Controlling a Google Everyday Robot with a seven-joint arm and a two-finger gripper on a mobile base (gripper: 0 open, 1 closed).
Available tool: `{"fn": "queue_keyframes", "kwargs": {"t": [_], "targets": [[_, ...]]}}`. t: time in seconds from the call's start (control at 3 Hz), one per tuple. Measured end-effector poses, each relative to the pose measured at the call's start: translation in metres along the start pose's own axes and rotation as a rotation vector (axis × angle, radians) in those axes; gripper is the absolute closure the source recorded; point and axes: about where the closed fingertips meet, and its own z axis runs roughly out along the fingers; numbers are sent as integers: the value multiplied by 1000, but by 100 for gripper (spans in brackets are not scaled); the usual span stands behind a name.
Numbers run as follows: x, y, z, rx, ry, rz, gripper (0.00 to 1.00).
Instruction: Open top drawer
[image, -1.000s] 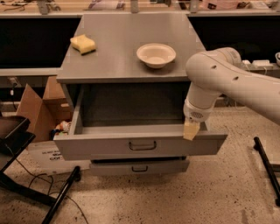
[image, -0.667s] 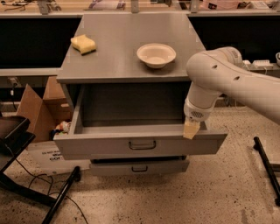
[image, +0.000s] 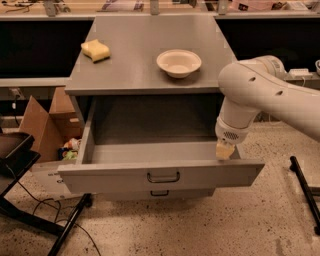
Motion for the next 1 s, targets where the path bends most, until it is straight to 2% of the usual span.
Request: {"fn": "queue_keyframes", "kwargs": {"t": [0.33, 0.67, 1.0], "targets": [[0, 0, 0, 0, 0, 0, 81], [0, 0, 0, 0, 0, 0, 58], [0, 0, 0, 0, 0, 0, 27]]}}
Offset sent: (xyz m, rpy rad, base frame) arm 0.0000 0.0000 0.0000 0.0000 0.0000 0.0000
